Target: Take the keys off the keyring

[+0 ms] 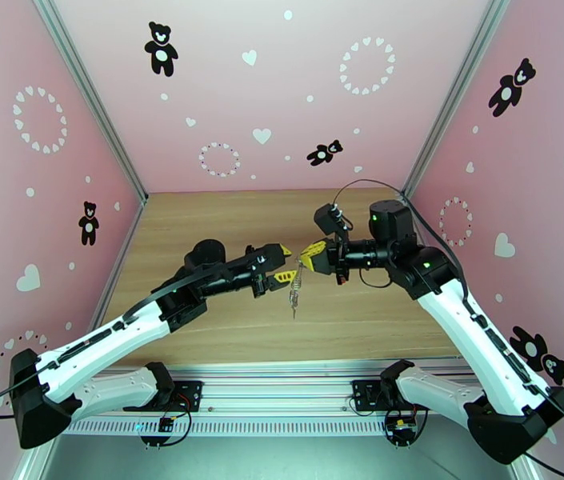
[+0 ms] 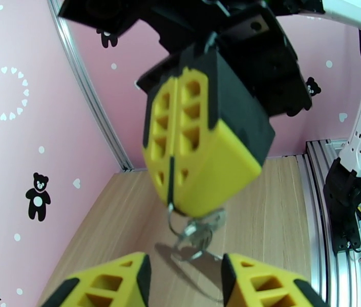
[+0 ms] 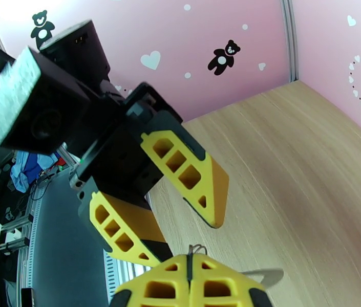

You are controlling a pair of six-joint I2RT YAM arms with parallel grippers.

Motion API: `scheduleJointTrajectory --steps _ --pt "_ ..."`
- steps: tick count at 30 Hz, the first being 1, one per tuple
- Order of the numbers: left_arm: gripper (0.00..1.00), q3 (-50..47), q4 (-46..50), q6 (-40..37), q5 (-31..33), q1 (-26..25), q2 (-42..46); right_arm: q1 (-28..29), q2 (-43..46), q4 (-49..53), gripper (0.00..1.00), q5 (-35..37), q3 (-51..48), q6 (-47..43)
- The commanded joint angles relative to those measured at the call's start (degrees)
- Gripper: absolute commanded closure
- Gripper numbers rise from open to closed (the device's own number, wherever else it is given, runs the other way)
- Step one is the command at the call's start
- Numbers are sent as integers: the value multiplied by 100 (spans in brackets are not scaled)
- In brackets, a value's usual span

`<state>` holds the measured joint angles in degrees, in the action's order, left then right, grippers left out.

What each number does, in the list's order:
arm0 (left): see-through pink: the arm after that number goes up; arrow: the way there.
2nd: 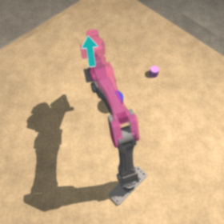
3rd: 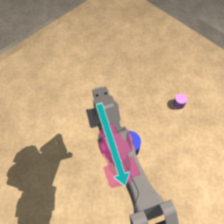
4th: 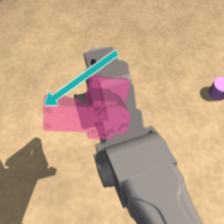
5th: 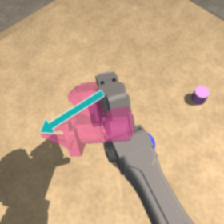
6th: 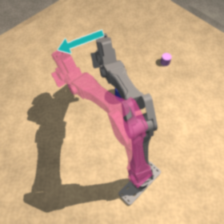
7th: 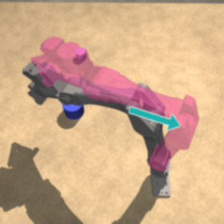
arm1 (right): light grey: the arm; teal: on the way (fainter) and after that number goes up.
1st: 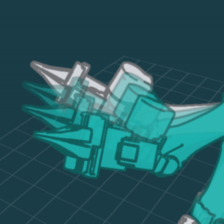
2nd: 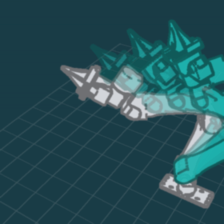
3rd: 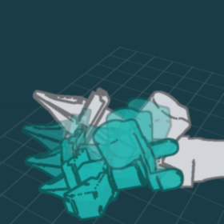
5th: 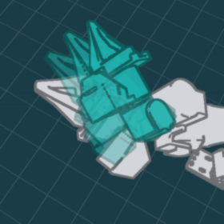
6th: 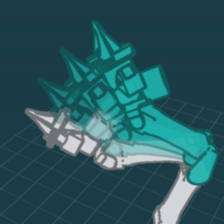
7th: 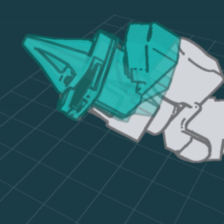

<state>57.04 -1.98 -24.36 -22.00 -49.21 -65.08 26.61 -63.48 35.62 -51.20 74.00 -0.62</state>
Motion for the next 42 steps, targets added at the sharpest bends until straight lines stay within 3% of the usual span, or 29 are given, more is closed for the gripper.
scheduleJointTrajectory --steps 1,13,27,42 --pt "62 232 253 2 -199 43 -88 -14 -11 72 100 -147 178 -145" --pt "75 377 339 -51 -204 43 -389 -15 53 62 100 -92 195 -140" --pt "99 361 417 -80 -211 52 -341 -8 212 41 100 328 23 -227" --pt "100 -201 -420 712 -648 264 88 -19 470 21 100 589 -219 -299"
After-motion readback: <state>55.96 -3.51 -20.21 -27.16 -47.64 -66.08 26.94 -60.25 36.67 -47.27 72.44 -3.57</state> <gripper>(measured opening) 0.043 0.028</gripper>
